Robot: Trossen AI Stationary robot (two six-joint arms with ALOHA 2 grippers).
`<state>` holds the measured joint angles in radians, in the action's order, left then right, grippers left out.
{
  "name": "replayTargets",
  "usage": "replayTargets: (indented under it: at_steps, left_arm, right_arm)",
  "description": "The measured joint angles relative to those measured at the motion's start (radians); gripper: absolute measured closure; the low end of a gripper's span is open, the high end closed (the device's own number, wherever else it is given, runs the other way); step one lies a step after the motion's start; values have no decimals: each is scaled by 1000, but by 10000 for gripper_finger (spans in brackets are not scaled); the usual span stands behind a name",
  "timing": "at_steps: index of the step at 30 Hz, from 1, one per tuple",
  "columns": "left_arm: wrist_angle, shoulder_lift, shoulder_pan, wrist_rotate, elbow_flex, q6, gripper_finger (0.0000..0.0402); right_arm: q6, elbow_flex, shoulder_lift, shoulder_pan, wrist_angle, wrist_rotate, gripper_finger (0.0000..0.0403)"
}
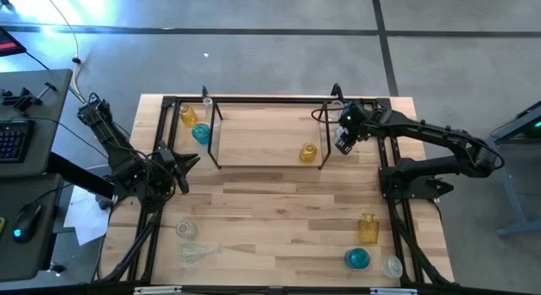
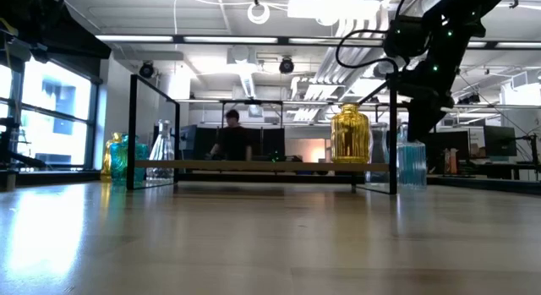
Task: Sort vases onto shelf
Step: Put the transparent vase on the shelf
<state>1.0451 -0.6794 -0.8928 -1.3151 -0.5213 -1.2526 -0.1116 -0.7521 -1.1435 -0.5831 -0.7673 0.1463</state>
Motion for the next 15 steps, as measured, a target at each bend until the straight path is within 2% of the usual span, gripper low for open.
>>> replayTargets:
  at_steps: [7, 15]
  left_arm:
    - [0, 0, 0, 0, 0, 0, 346]
    - [0, 0, 0, 0, 0, 0, 346]
  right_arm:
    - [7, 1, 17, 0, 27, 0, 181]
    - [7, 1, 99, 0, 49, 16, 174]
